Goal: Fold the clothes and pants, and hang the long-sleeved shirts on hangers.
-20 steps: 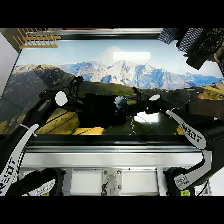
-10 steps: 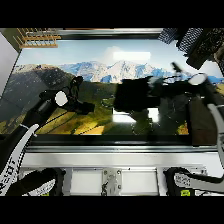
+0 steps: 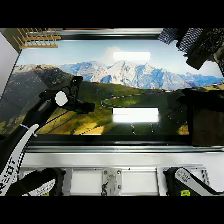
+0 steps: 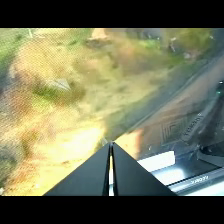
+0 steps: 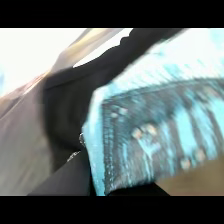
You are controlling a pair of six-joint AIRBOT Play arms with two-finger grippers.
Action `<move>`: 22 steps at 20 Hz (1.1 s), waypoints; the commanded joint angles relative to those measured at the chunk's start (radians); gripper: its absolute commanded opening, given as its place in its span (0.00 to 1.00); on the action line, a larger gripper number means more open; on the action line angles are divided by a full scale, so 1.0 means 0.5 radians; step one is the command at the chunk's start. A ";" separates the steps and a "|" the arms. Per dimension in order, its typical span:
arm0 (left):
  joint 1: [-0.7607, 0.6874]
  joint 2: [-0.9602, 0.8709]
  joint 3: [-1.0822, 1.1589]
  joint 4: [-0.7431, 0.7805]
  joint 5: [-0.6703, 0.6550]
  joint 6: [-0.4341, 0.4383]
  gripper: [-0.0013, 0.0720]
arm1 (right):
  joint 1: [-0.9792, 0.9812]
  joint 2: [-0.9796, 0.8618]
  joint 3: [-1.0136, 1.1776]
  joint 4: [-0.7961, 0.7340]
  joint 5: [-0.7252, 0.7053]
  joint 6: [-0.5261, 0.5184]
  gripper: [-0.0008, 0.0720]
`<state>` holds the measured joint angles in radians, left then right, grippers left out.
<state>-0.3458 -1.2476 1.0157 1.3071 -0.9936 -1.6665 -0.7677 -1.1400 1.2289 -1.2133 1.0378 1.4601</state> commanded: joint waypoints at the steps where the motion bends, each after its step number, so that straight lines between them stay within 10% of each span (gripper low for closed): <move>1: 0.001 -0.001 0.000 0.001 0.003 0.002 0.03 | -0.208 0.078 0.005 -0.043 -0.110 0.018 0.03; 22: 0.001 -0.002 0.000 0.001 0.003 0.002 0.03 | -0.207 0.401 -0.768 -0.815 0.298 0.493 0.05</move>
<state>-0.3458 -1.2480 1.0157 1.3071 -0.9916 -1.6653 -0.8707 -0.9443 0.8986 -1.5986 1.1744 1.6958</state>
